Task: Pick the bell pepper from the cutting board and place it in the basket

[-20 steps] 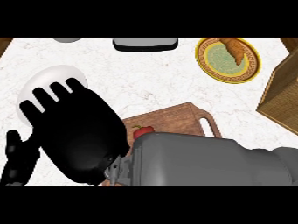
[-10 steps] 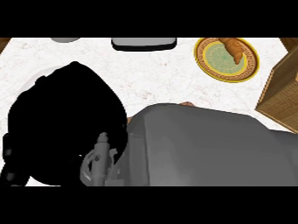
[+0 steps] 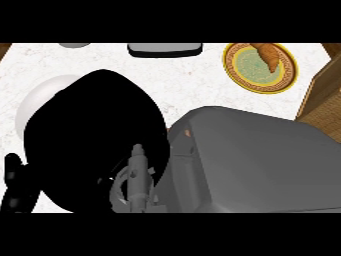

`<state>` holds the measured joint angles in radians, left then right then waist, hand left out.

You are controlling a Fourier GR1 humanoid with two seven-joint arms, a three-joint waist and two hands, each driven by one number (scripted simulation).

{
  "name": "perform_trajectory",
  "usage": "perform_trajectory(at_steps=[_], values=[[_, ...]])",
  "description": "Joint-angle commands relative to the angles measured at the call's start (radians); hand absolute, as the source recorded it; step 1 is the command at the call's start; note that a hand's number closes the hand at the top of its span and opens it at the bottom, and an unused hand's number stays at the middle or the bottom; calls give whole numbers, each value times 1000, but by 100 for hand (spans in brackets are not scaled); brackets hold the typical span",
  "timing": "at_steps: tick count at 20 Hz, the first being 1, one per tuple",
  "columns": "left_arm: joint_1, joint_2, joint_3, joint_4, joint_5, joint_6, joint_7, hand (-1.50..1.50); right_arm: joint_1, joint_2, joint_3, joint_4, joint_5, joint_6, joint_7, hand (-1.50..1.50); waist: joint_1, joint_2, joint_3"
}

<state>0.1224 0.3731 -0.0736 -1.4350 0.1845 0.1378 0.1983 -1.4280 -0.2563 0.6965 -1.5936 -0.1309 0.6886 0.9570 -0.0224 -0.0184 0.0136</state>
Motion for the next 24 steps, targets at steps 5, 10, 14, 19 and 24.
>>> perform_trajectory(at_steps=[5, 10, 14, 19, 24], values=[[42, -66, -65, -5, 6, -28, 53, 0, 92, 43, 80, -61, 41, -34, 142, -150, 14, 11, -14], [22, -70, -59, 11, -17, -22, 52, 0, 178, 108, 140, -106, 129, -98, 166, -150, 13, 12, -14], [11, -70, -48, 12, -10, -38, 66, 0, 251, 86, 194, -44, 262, -99, 60, -150, 23, 18, -14], [2, -85, -37, 34, -23, -32, 52, 0, 305, 37, 199, 16, 340, -73, -37, -150, 25, 21, -14], [37, -89, -51, -23, -36, -40, 63, 0, 437, 39, 265, 13, 469, -151, -114, -150, 28, 20, -13]])
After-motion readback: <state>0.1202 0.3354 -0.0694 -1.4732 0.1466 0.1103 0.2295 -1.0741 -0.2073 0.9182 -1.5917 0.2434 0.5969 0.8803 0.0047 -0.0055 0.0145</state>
